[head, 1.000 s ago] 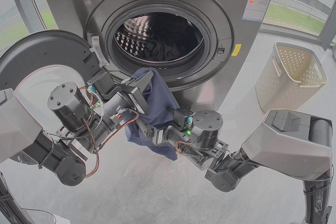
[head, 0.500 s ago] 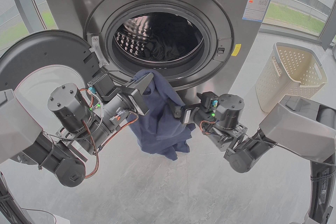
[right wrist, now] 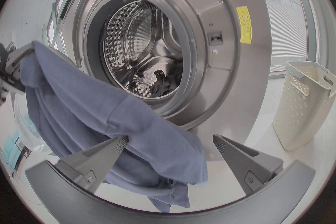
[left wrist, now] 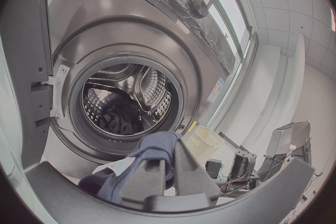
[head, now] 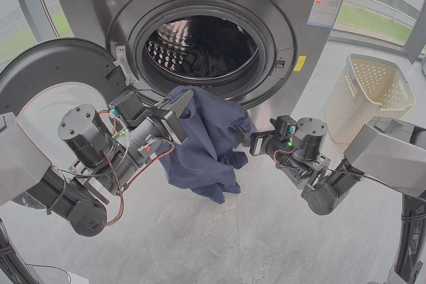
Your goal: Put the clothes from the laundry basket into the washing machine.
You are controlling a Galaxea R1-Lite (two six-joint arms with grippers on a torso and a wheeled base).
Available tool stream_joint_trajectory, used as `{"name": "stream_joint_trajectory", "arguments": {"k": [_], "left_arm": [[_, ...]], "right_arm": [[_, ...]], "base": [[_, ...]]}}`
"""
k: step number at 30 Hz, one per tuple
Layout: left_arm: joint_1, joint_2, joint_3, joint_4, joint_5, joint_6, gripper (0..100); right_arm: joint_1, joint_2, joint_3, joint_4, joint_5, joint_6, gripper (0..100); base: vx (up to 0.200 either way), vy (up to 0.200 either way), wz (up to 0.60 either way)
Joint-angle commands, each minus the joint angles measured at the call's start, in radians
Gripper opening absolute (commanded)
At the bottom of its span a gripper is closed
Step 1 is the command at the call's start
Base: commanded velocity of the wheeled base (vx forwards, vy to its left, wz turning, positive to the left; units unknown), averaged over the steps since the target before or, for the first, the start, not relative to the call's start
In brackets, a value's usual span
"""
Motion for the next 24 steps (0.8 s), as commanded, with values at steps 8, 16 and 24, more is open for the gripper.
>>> {"name": "stream_joint_trajectory", "arguments": {"k": [8,16,24], "left_arm": [[0.0,0.002,0.0,0.0,0.002,0.001,0],[0.006,0.011,-0.005,0.001,0.003,0.001,0],[0.009,0.017,-0.01,0.003,0.005,0.001,0]], "right_arm": [[0.069,-0.011,0.101,-0.057,0.028,-0.003,100],[0.149,-0.065,0.171,-0.064,0.03,-0.003,100],[0.227,-0.165,0.236,-0.063,0.028,-0.003,100]], "base": [[0.0,0.0,0.0],[0.0,0.0,0.0],[0.0,0.0,0.0]]}}
